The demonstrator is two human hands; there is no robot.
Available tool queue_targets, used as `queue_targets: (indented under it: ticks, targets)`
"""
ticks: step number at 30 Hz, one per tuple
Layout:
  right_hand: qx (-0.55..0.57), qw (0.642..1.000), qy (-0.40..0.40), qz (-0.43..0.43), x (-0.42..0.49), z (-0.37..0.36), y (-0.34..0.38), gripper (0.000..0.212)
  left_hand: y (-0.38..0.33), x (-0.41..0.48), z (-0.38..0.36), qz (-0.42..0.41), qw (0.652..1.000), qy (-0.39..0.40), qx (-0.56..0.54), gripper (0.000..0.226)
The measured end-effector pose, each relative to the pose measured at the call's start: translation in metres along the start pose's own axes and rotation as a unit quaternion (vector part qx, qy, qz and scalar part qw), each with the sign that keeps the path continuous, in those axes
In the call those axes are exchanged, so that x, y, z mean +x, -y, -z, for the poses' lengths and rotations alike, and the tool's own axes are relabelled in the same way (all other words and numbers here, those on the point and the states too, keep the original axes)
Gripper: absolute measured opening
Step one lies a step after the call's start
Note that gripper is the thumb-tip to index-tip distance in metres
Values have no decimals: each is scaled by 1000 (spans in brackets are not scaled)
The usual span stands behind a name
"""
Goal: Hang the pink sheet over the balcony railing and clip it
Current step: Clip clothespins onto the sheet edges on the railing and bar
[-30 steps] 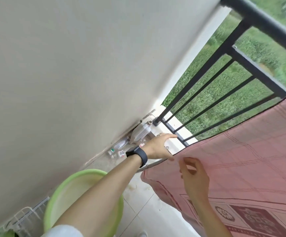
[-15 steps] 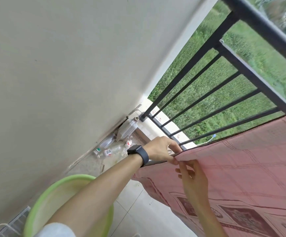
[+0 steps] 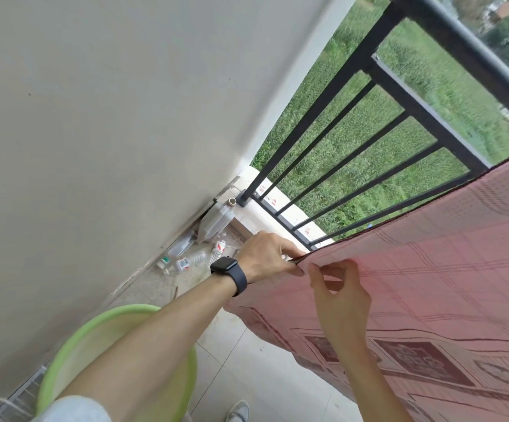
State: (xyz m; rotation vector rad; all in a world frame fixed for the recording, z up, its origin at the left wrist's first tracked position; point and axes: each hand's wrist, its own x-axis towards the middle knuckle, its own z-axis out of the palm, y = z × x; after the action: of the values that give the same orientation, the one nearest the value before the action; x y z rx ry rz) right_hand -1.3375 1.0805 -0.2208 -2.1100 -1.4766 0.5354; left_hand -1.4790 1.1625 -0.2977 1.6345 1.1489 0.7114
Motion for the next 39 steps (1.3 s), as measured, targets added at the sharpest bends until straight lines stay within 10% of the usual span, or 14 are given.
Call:
queue_targets:
  ticks: [12,16,22,39]
  targets:
    - [-35,999,5,-2,-4,-5,3,25,7,-15,-3,4,999,-45,30,30]
    - [-68,997,9,24,-3,-7,-4,13,-11,-2,2,8,1000,27,-5,60]
    - [-62,998,5,-9,-9,-2,-17,7,-11,11,3,8,996,89,-4,42]
    - [-68,997,14,42,-15,12,8,17,15,-10,-23,-164,934,-245,201,19]
